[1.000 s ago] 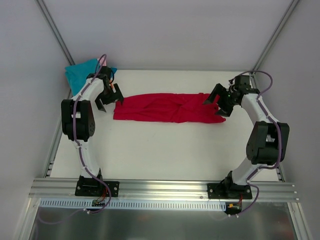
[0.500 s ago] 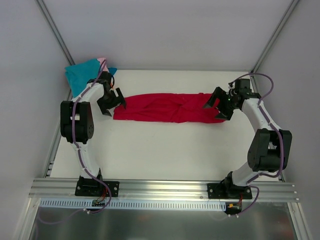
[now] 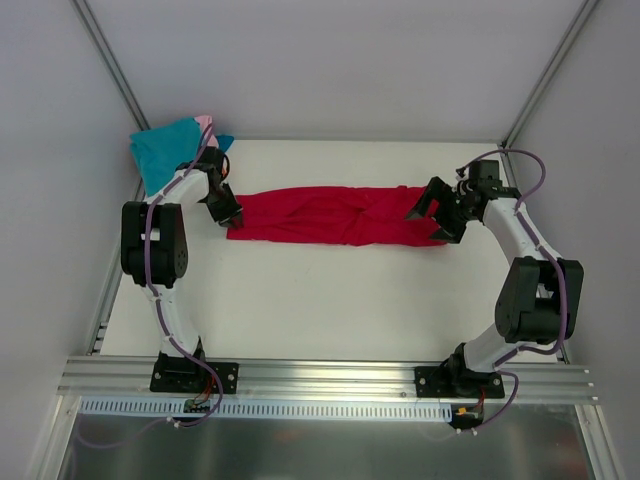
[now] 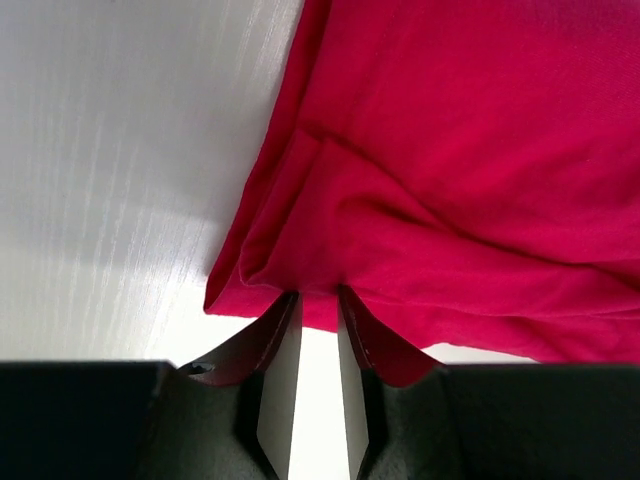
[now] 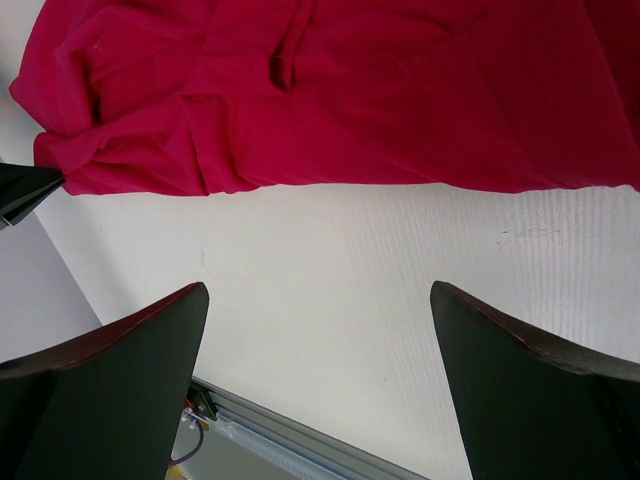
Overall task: Fold and stack the t-shirts
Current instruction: Fold the other side of the tshirt into a rectangle
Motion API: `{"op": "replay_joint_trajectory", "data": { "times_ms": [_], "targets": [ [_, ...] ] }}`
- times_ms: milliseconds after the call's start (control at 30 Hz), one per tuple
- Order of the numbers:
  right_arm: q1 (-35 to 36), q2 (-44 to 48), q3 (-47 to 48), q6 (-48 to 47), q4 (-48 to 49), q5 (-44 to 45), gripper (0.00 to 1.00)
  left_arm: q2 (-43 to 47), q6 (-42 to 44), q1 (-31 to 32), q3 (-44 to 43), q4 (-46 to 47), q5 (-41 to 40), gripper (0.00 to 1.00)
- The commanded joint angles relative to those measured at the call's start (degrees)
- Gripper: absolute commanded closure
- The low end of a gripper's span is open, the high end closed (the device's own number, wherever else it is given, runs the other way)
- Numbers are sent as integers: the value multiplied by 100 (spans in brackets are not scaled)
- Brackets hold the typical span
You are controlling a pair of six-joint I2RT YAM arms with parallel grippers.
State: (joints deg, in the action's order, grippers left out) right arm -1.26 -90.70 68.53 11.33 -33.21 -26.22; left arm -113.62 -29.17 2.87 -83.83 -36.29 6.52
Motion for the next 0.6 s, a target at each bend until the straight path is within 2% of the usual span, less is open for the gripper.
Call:
{"op": "replay_joint_trajectory", "data": {
  "times_ms": [0,100,200,567],
  "targets": [
    [29,140,11,-35,52,-94,1,376,69,-76,-80,-114,-230,77],
    [29,131,20,-43,52,-94,1,446,122,-76,-124,-167,-379,69],
    [29,105,37,-43,52,-112,1,516,192,-76,-116,-176,-599,66],
    [29,61,20,-105,8,-112,0,534,324,-111,-2,43,-960,69]
  ]
}}
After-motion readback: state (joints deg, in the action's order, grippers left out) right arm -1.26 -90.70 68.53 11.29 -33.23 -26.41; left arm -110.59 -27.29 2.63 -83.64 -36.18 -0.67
